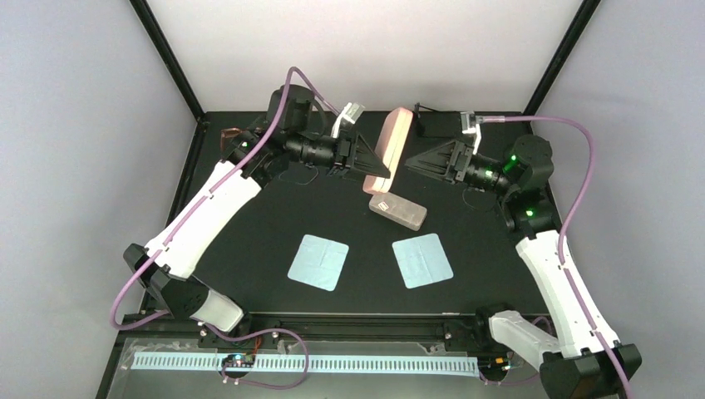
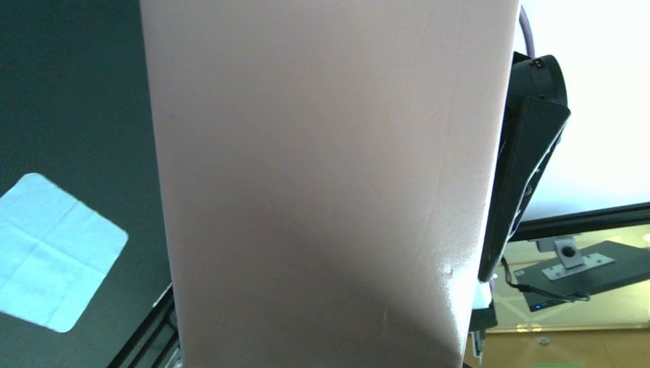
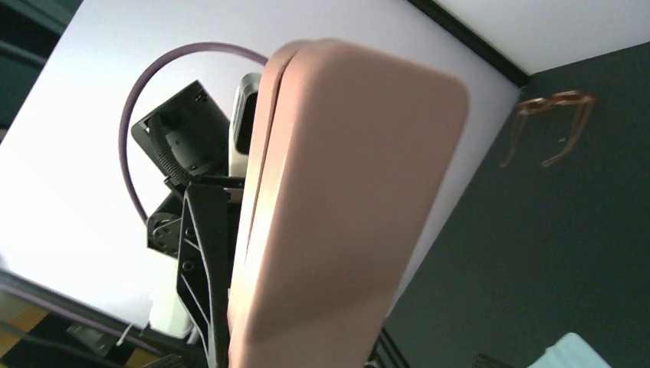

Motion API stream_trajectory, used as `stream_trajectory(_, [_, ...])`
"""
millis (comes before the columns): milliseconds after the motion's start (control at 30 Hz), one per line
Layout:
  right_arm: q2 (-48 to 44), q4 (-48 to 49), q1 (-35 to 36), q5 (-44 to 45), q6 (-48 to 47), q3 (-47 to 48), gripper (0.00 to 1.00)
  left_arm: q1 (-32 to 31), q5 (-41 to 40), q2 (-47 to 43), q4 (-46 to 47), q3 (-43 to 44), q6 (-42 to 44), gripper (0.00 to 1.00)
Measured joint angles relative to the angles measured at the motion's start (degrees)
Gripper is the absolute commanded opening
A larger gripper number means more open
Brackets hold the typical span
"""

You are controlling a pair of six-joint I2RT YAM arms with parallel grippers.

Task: Organize the sunglasses
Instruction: Pick up the sunglasses case from the center of the board.

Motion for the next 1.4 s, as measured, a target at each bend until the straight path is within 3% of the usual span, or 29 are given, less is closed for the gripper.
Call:
stream_trajectory(233, [4.4,6.2,5.6,-0.5,3.9,5.1,1.0,-0.8,0.7,0.0,2.6,4.2,-4.1,0.02])
stream_trajectory(867, [9.7,25.3,8.1,1.5,19.2,7.5,1.0,-0.8,2.4,0.7,5.9,9.6,-9.3,0.02])
stream_trajectory(1400, [11.0,25.6,9.4,3.1,21.0,8.9,0.6,-1.0,2.1,-0.7,5.9,8.8,-8.9,0.01])
